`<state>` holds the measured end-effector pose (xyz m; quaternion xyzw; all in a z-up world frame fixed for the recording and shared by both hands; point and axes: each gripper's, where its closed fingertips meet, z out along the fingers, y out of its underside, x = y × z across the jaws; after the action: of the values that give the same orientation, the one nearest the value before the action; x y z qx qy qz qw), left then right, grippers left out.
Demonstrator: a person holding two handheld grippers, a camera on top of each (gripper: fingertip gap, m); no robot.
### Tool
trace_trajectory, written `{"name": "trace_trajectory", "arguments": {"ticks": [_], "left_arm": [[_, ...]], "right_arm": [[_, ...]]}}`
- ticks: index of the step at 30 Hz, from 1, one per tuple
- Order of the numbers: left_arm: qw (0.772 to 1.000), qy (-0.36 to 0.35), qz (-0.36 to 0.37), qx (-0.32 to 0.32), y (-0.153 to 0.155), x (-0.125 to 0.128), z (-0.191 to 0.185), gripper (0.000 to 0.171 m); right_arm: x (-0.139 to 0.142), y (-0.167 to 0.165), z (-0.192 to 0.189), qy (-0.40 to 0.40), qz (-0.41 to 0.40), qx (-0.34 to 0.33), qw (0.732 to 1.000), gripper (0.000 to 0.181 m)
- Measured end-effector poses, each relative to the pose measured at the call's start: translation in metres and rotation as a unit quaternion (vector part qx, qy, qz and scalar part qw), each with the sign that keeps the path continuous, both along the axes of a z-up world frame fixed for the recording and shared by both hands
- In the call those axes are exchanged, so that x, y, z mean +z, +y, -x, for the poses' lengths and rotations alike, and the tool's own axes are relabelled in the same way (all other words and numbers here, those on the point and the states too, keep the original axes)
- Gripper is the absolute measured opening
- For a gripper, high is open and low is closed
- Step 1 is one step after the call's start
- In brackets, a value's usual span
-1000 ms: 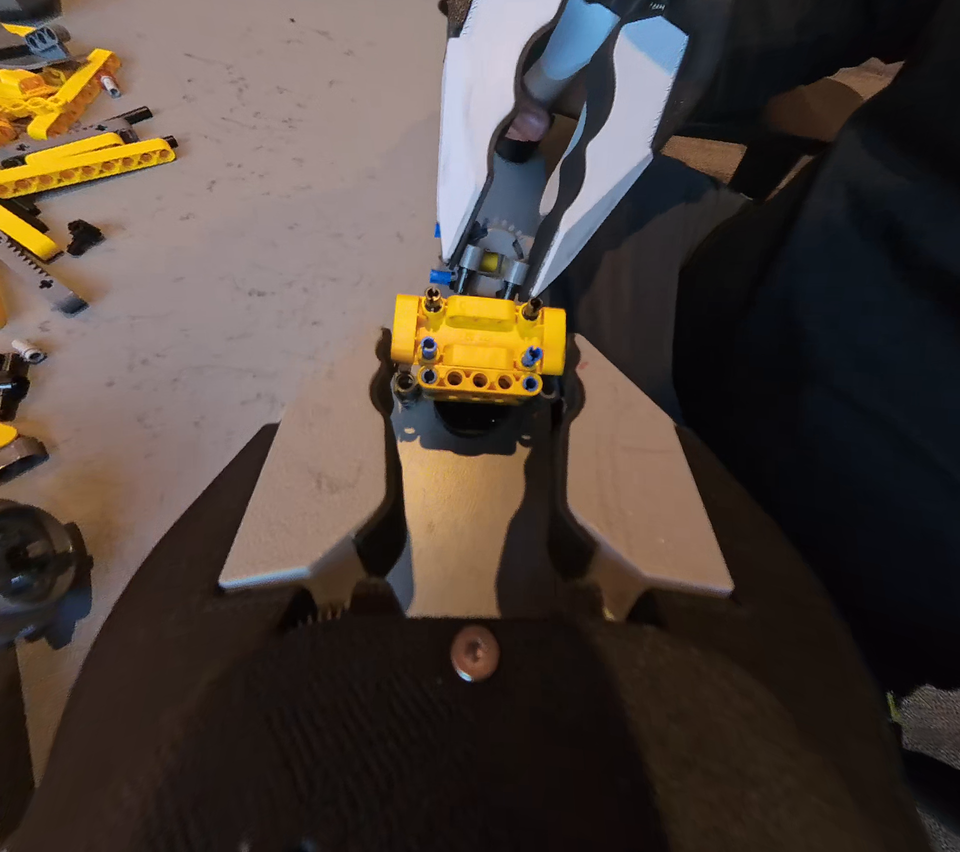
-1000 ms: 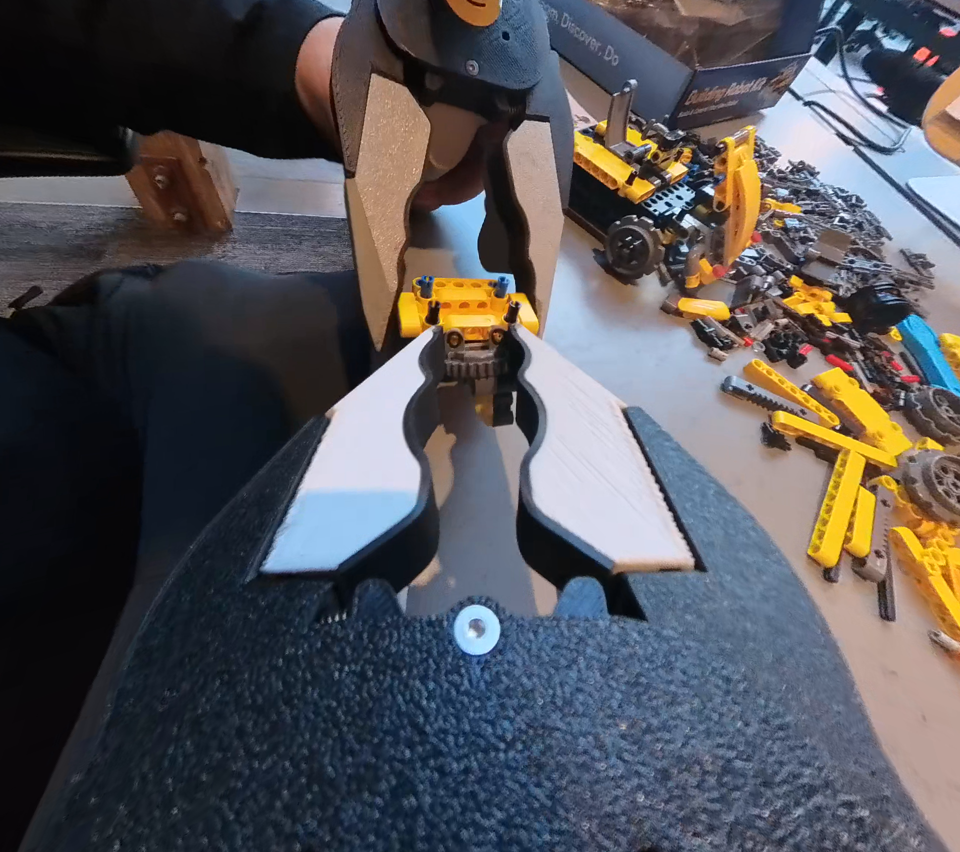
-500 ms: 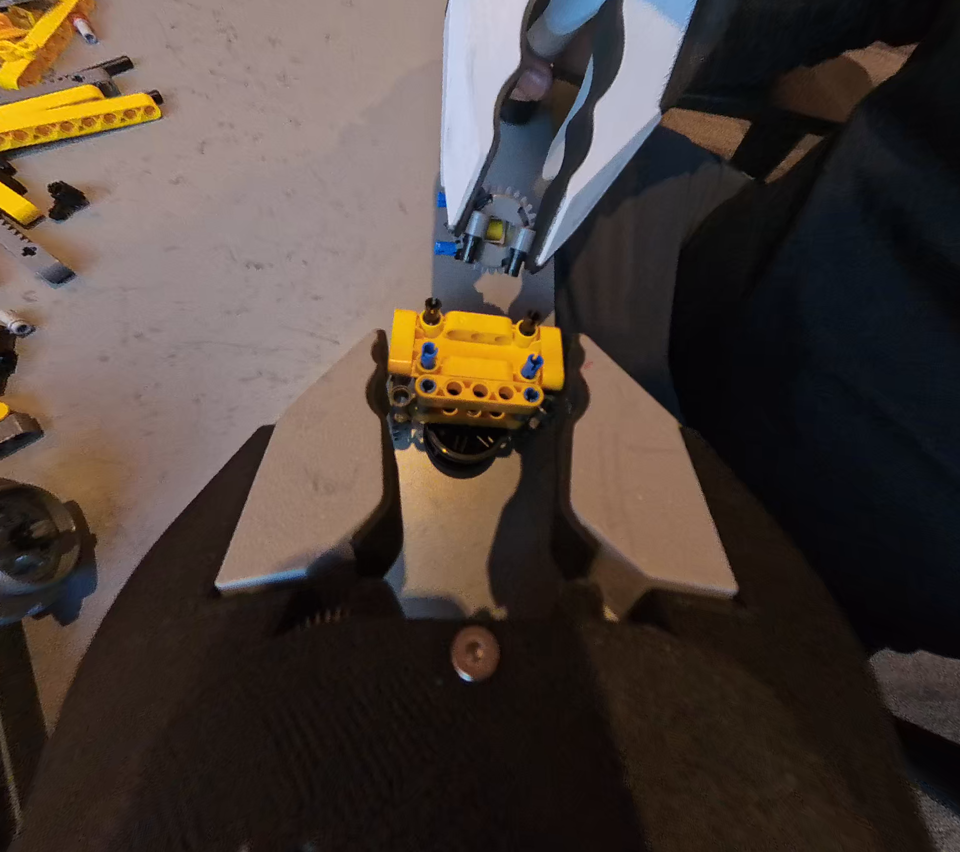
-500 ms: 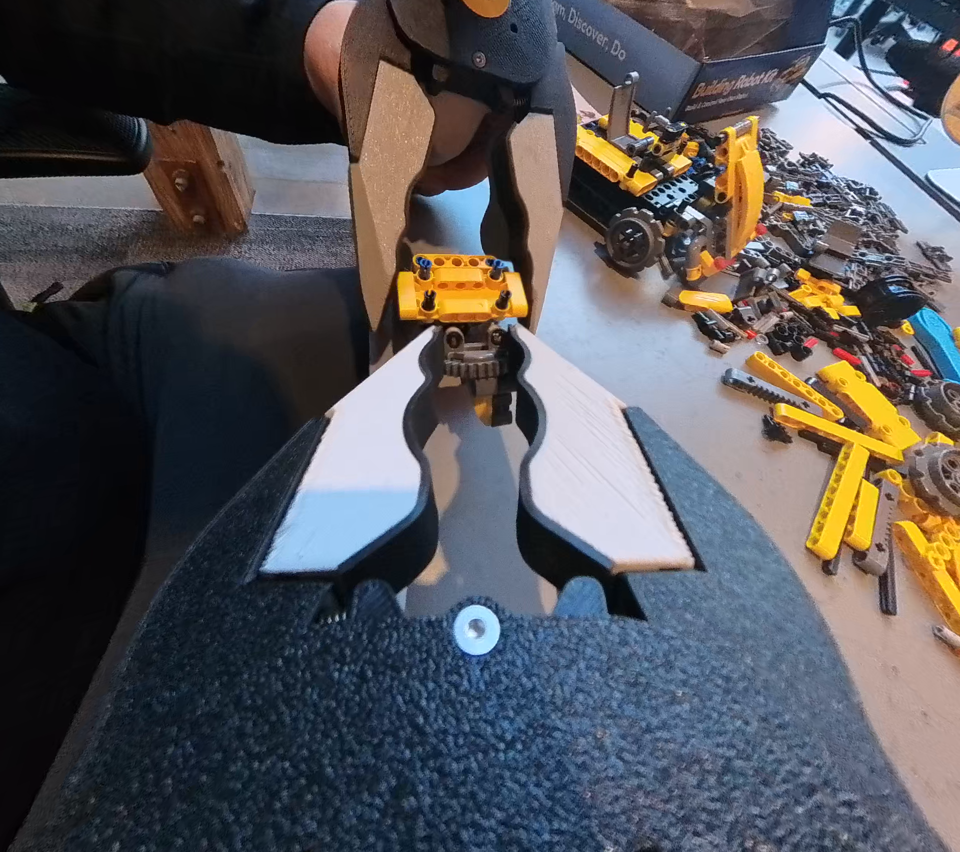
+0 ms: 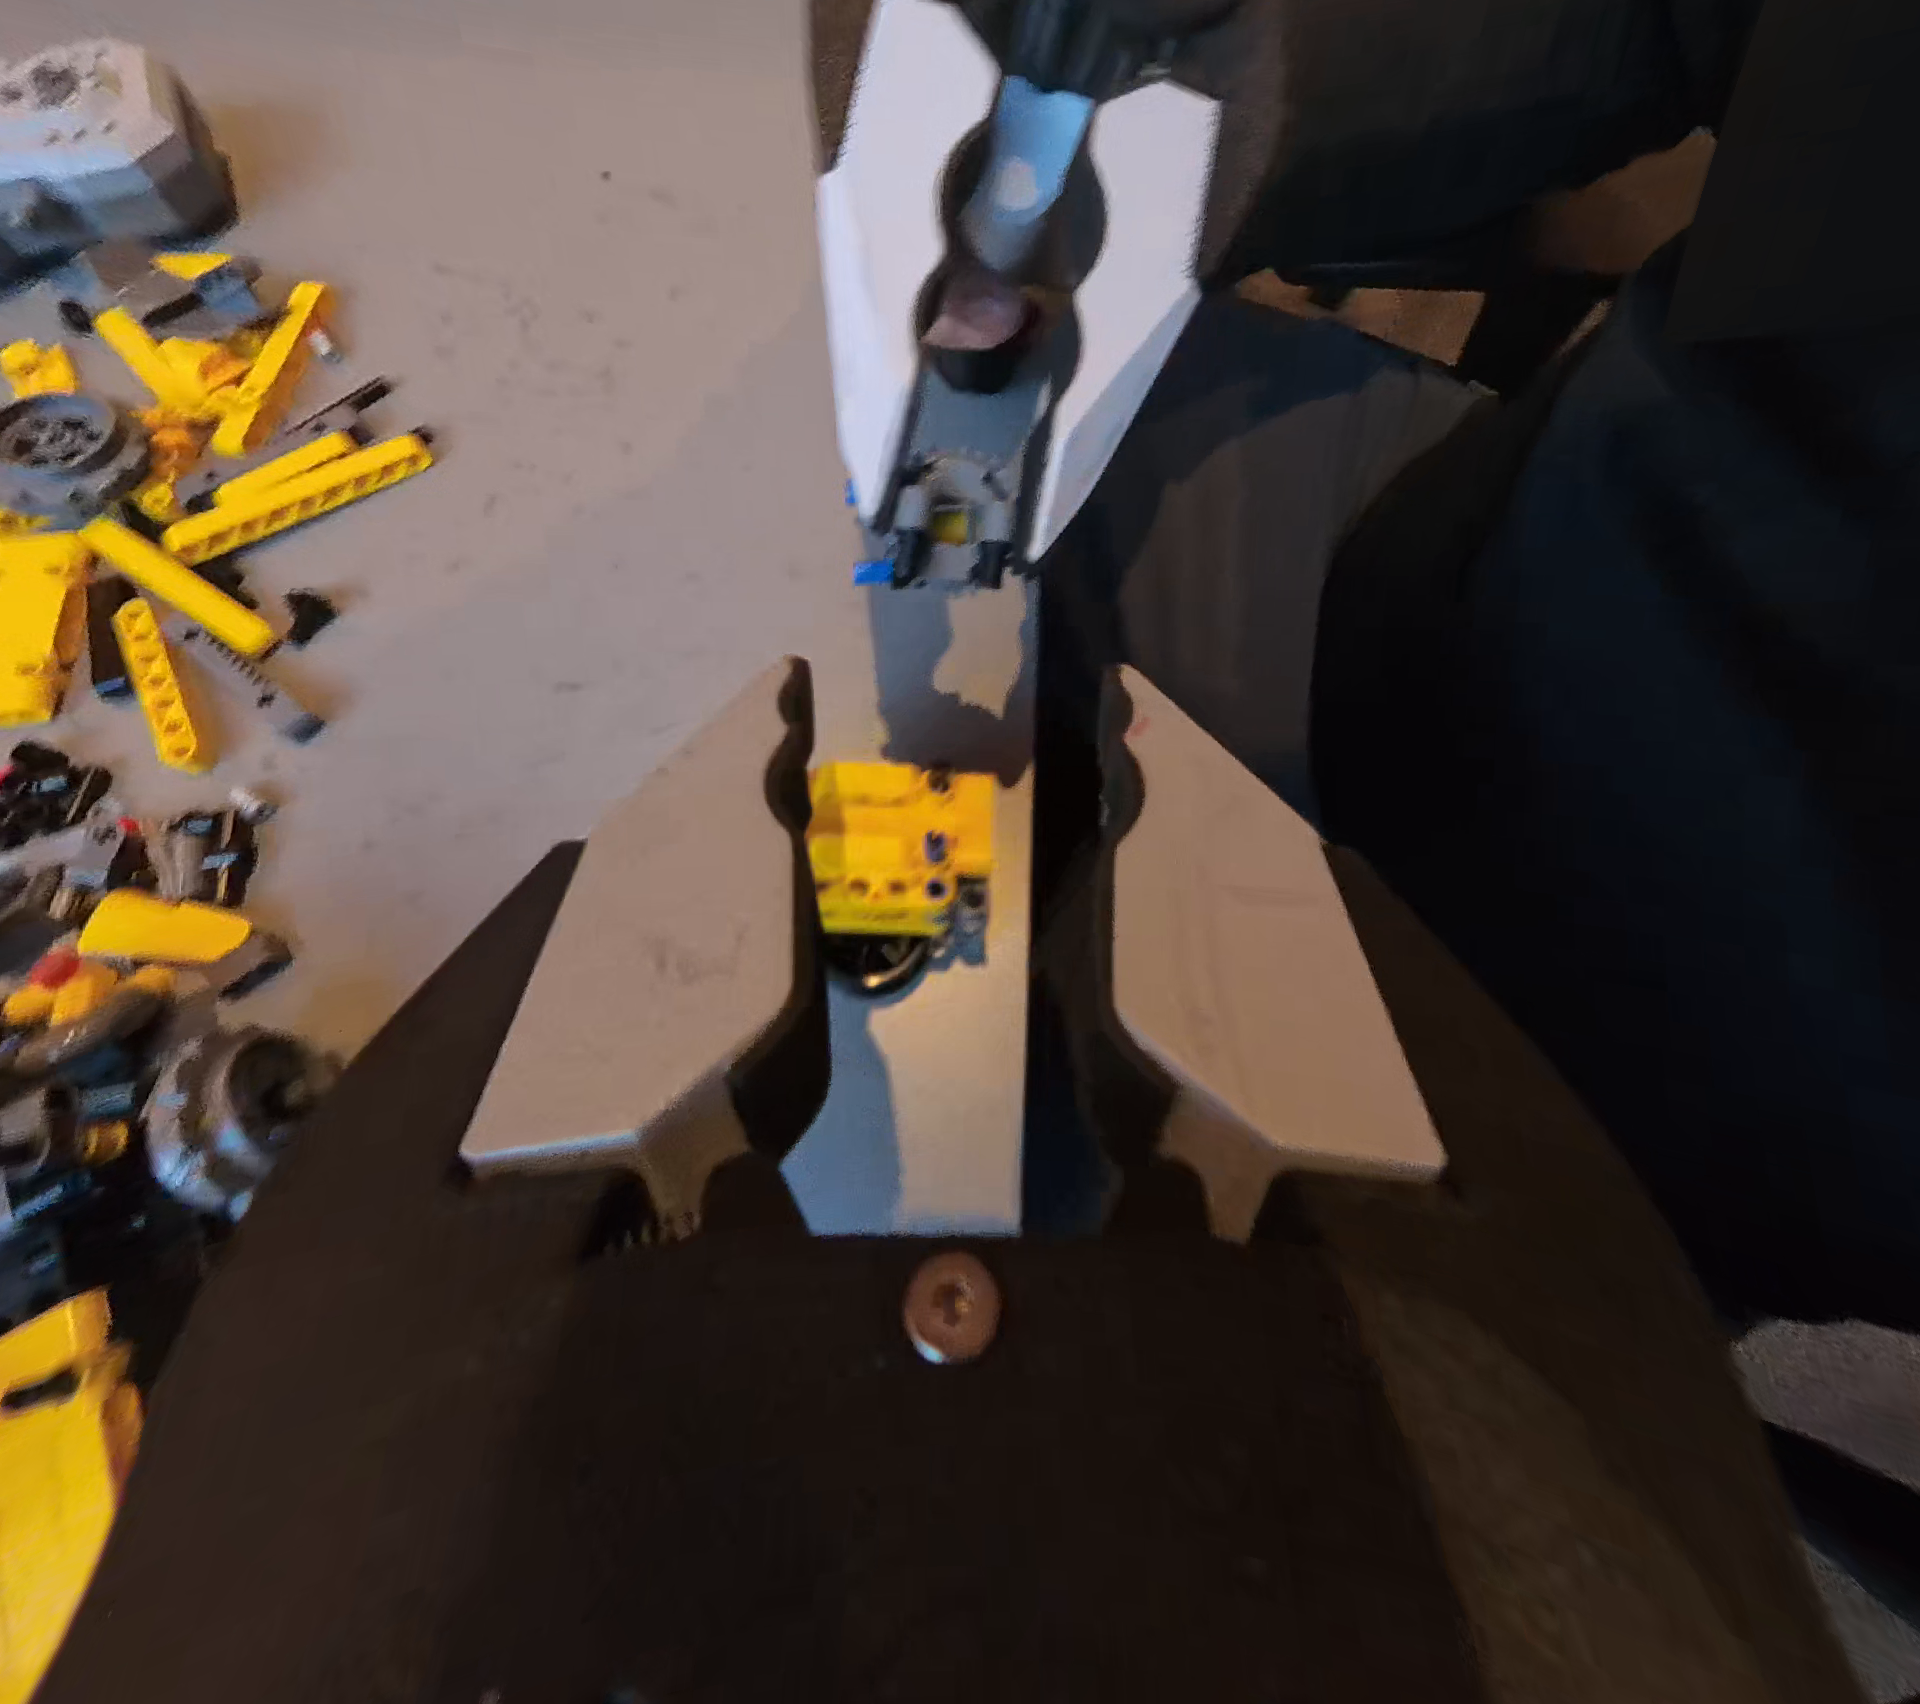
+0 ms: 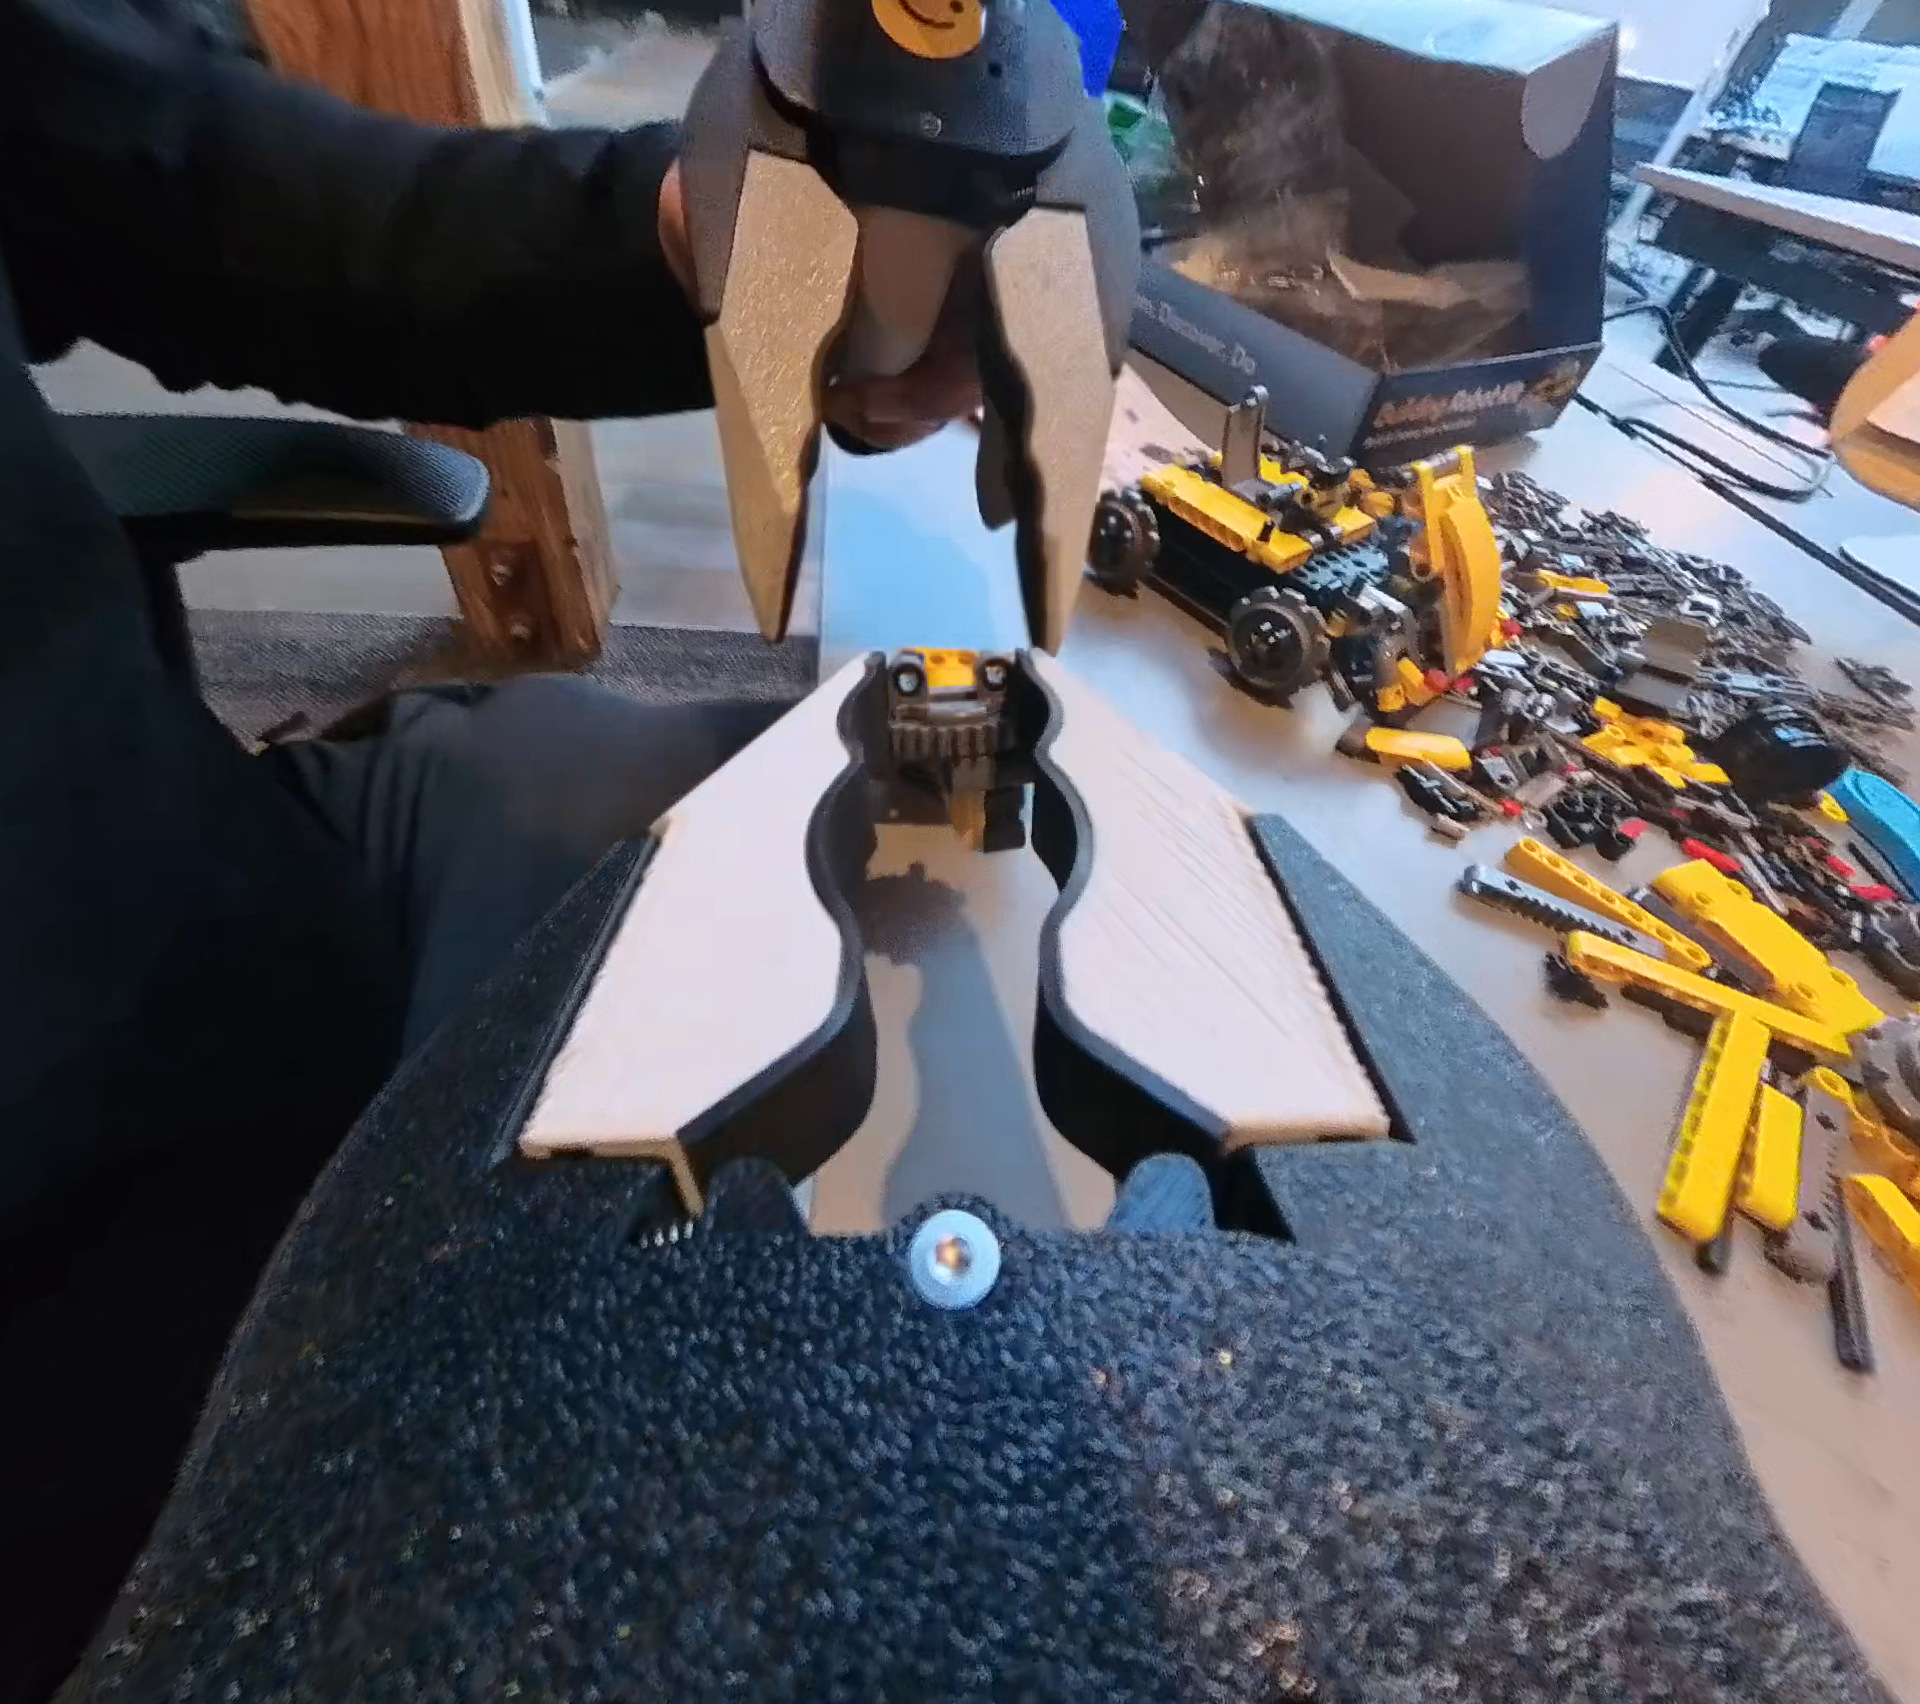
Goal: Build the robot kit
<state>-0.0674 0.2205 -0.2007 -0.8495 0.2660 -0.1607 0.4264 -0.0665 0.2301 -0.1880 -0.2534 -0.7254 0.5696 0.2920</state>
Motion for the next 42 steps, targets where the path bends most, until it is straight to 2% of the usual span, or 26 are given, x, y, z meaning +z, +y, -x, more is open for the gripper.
{"name": "trace_trajectory", "arguments": {"ticks": [2,5,9,11,12,16,19,23,31,33,37,42], "left_arm": [[1.0,-0.002,0.008,-0.021,0.002,0.002,-0.015,0.051],[1.0,-0.008,0.002,-0.02,0.012,0.001,-0.018,0.053],[0.996,-0.081,-0.035,-0.029,0.023,0.016,-0.037,0.054],[0.995,-0.084,-0.05,-0.02,0.029,0.017,-0.041,0.04],[0.994,-0.09,-0.058,-0.018,0.03,0.019,-0.043,0.026],[0.989,-0.126,-0.076,0.004,0.036,0.027,-0.044,0.02],[0.99,-0.116,-0.072,0.026,0.037,0.022,-0.038,0.012],[0.994,-0.094,-0.057,0.021,0.032,0.015,-0.035,0.012],[0.999,-0.03,-0.018,0.001,0.026,-0.002,-0.034,0.011],[1.0,0.001,-0.03,-0.004,0.025,-0.002,-0.032,0.011],[0.997,0.036,-0.061,-0.009,0.025,0.001,-0.029,0.011],[0.997,0.045,-0.057,-0.021,0.021,-0.004,-0.03,0.011]], "right_arm": [[0.008,-0.003,-0.004,0.013,0.022,0.014,1.0,0.024],[0.025,-0.006,-0.012,0.036,0.057,0.034,0.997,0.024],[0.044,-0.005,-0.018,0.052,0.126,0.055,0.989,0.024],[0.05,-0.004,-0.02,0.049,0.163,0.065,0.983,0.023],[0.052,-0.003,-0.021,0.047,0.181,0.069,0.98,0.023],[0.058,0.002,-0.022,0.047,0.218,0.072,0.972,0.023],[0.055,0.005,-0.02,0.042,0.205,0.066,0.976,0.023],[0.048,0.004,-0.02,0.02,0.171,0.067,0.983,0.024],[0.033,0.001,-0.024,0.019,0.001,0.071,0.997,0.024],[0.032,-0.001,-0.023,0.0,0.009,0.083,0.997,0.023],[0.036,-0.003,-0.023,-0.029,0.076,0.108,0.991,0.024],[0.031,-0.008,-0.023,-0.011,0.048,0.109,0.993,0.025]]}}
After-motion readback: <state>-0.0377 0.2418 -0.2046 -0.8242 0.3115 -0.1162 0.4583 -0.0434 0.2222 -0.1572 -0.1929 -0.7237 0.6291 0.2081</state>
